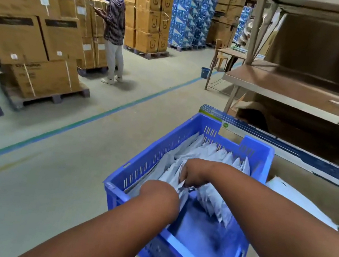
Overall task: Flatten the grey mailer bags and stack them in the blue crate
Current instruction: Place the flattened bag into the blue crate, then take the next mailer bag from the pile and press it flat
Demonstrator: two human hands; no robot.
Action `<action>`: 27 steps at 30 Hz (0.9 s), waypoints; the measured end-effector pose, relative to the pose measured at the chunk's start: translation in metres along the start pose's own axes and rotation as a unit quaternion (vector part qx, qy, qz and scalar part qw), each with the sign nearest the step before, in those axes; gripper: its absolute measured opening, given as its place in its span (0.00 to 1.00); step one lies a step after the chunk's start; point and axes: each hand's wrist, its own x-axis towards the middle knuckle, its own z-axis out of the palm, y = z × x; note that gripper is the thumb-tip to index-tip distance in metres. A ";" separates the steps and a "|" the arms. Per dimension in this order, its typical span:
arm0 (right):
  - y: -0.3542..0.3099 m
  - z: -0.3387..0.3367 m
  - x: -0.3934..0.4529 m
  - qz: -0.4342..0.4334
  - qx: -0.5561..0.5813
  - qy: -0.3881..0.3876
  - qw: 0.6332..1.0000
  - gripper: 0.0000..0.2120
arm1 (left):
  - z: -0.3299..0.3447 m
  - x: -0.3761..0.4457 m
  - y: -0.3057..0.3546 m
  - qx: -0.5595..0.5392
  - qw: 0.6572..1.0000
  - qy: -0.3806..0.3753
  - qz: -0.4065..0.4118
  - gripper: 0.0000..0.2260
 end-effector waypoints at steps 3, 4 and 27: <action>0.003 0.010 -0.003 -0.002 -0.002 0.017 1.000 0.12 | 0.000 0.000 0.003 0.025 1.000 -0.009 0.001 0.19; 0.003 0.012 -0.004 -0.007 0.000 0.023 1.000 0.12 | -0.001 -0.001 0.002 0.029 0.999 -0.015 -0.001 0.18; 0.134 -0.001 -0.205 -0.034 0.052 0.235 0.970 0.12 | -0.128 -0.085 0.150 0.005 0.980 0.197 0.013 0.21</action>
